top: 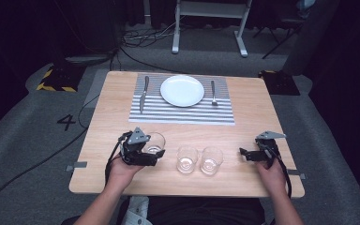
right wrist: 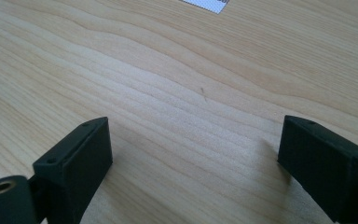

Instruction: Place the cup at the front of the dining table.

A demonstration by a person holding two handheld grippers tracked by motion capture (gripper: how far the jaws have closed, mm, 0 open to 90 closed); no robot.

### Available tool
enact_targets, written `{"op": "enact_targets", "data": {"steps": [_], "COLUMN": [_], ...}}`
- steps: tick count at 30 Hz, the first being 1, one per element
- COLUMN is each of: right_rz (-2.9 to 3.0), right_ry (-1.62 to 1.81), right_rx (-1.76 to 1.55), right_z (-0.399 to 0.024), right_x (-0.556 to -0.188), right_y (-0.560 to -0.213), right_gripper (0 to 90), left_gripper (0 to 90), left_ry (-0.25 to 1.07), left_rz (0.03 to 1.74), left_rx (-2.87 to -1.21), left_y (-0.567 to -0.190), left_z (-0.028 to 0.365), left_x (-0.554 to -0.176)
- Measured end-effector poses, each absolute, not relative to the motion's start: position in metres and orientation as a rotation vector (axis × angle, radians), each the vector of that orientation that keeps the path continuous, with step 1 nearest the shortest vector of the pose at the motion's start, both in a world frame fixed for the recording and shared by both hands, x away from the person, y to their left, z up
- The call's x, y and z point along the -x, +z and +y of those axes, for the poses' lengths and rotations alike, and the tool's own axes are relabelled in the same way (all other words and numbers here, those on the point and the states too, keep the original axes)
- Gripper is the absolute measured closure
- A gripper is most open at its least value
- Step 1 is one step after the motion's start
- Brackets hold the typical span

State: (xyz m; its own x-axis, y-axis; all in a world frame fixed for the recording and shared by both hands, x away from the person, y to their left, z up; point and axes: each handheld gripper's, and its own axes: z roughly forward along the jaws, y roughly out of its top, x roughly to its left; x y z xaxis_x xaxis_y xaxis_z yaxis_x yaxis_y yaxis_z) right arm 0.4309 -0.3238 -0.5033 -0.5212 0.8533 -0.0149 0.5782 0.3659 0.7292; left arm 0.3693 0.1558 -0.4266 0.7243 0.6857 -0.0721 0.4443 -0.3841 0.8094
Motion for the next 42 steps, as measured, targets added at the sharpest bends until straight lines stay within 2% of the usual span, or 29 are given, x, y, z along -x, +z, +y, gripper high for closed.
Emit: {"op": "enact_targets", "data": {"steps": [11,12,18,24,42], "right_rz": [2.241,2.24,2.24,2.241,2.241], "right_ry": [0.959,0.959,0.959,0.959,0.959], "right_rx": [-1.248,-1.248,-1.248,-1.248,-1.248], "right_z": [-0.324,-0.324,-0.324,-0.324,-0.324], "right_x": [-0.431,-0.431,-0.431,-0.431,-0.431], "right_y": [-0.503,-0.503,-0.503,-0.503,-0.503], "right_gripper": [9.6,9.6,9.6,9.6,9.6], "left_gripper": [19.5,19.5,19.5,19.5,19.6], "left_ry": [0.411,0.381,0.403,0.455,0.475], "left_rz": [0.847,0.853,0.844,0.863,0.9], "left_rx": [-2.015,-2.011,-2.005,-1.978,-1.927], "left_y": [-0.399,-0.397,-0.382,-0.373,-0.348], "left_z": [0.153,0.153,0.153,0.155,0.155], "left_x": [-0.384,-0.386,-0.396,-0.405,-0.438]}}
